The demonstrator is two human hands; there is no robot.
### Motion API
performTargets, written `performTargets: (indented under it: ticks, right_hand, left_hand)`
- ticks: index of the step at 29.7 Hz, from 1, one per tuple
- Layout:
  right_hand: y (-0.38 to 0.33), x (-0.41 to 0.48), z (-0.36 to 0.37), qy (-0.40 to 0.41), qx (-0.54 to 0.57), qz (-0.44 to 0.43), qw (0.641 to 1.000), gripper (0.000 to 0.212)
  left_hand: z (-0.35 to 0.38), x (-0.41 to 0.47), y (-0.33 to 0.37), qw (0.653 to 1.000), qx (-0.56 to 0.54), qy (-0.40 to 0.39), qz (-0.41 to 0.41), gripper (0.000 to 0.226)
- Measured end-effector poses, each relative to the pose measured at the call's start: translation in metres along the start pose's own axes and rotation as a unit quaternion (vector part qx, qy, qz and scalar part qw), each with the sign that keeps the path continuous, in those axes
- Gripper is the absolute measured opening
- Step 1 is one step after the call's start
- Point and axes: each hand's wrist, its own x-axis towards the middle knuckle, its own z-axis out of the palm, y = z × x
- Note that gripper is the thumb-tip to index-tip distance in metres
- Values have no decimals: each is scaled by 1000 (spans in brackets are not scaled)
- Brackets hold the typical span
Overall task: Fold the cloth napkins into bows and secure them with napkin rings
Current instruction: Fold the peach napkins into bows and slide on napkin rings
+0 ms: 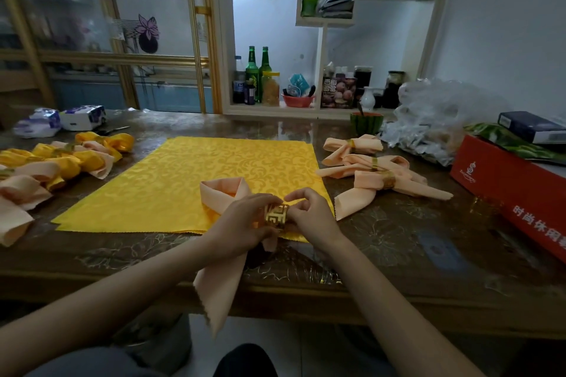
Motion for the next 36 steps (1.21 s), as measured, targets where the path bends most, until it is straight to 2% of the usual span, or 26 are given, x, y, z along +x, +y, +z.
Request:
performTargets:
  ticks: [3, 6, 9, 12, 14, 19, 23, 26, 30, 32, 34, 36]
  right_hand:
    - [0, 1, 2, 21, -49, -42, 998, 24]
    - [0, 3, 0, 31, -59, -45, 997, 21]
    - [0, 5, -4, 51, -50, -15, 997, 18]
    - [4, 7, -9, 57, -35, 10, 998, 12]
    - [4, 12, -10, 45, -87, 15, 995, 7]
    - [-7, 26, -3, -1, -243, 2, 970, 24]
    - [-11, 29, 4, 18, -183, -7, 983, 24]
    - [-15, 27, -2, -17, -187, -19, 982, 18]
    - [-19, 27, -21, -112, -294, -35, 949, 19]
    - [-23, 27, -23, -127, -388, -41, 912, 24]
    - [-27, 26, -22, -101, -488, -49, 866, 30]
    - [-31, 21, -17, -38, -565, -71, 821, 31]
  left_hand:
    - [1, -2, -2, 998, -56, 12, -30, 45]
    - [2, -4, -6, 994, -92, 2, -55, 46]
    - [0, -5, -9, 993, -89, 14, -80, 47]
    - [2, -3, -10, 996, -37, 17, -77, 48]
    - [1, -4, -11, 997, -8, 17, -77, 50]
    - [-2, -5, -19, 994, -26, 30, -101, 51]
    - [-3, -5, -20, 992, -5, 40, -119, 51]
    - [-4, -6, -22, 989, 6, 46, -140, 50]
    - [-8, -7, -23, 988, 5, 49, -144, 49]
    - [-7, -7, -23, 990, 13, 44, -135, 49]
    - [-7, -7, -23, 990, 15, 45, -130, 50]
    - [-7, -7, -24, 991, 10, 49, -126, 50]
